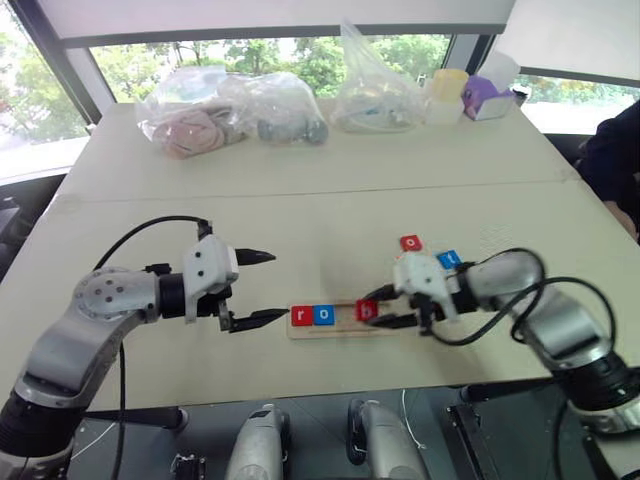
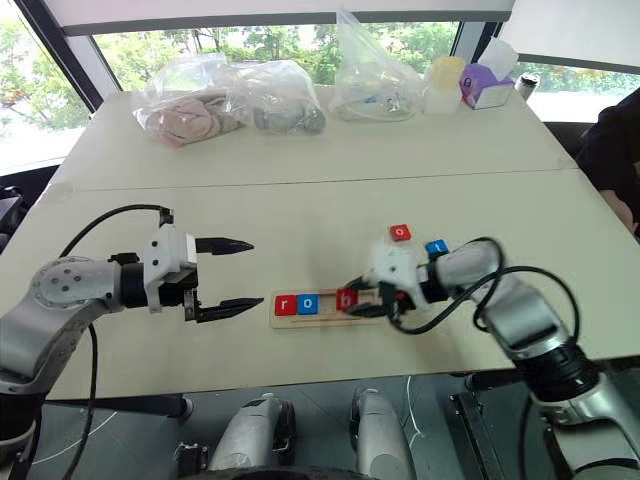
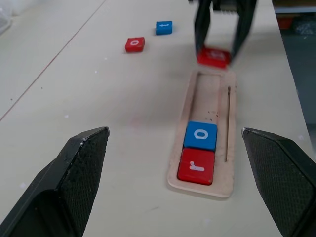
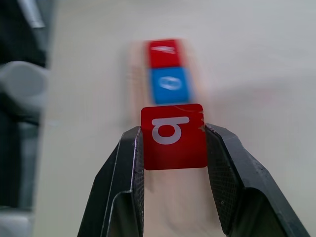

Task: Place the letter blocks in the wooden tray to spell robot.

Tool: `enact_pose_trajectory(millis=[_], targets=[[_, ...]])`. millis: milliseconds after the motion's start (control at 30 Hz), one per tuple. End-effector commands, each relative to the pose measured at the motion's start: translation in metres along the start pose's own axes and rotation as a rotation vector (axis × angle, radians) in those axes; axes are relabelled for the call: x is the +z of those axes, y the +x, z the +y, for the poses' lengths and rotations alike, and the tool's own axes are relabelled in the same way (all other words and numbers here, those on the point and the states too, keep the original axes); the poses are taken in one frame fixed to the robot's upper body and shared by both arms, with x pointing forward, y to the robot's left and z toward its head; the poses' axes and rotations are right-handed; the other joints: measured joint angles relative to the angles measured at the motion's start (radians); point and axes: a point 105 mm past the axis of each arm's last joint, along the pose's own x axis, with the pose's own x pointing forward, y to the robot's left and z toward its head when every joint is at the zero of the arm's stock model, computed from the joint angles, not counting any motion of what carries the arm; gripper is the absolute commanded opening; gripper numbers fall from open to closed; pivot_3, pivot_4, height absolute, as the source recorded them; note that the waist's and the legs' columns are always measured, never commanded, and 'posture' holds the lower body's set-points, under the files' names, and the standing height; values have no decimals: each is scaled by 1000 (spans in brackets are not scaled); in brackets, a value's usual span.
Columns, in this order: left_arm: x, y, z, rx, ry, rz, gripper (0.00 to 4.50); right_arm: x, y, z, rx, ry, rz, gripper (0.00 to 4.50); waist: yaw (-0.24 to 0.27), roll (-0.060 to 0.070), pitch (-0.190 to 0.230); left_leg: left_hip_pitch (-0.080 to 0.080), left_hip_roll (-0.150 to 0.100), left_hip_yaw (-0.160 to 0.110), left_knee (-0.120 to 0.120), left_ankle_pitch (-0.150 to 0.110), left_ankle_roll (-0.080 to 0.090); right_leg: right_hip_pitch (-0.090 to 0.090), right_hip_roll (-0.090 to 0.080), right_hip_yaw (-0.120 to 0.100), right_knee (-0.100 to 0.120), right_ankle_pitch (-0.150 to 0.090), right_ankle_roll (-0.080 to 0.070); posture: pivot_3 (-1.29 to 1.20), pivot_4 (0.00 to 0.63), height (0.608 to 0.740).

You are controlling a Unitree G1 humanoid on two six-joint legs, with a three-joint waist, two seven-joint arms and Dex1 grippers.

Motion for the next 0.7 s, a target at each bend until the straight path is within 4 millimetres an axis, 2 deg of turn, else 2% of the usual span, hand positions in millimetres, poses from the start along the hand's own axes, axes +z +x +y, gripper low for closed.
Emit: enact_pose_trajectory(millis=[33,233,700], targets=[[8,-4,0,10,38,-17,4500,6,6,-8,-24,-39,4,1152,0,0,0,0,0,0,0,0,0,0,0,0,0,0,0,0,150,740],[8,-5,-5,11,33,-12,4500,6,17,-12,-21,-44,-1,1152,0,0,0,0,0,1,0,0,0,0,0,0,0,0,0,0,150,740],[6,-6,-12,5,25,-8,4500,1,25,-17,-20,-62,17,1152,0,0,0,0,0,2,0,0,0,0,0,0,1,0,0,0,150,740]])
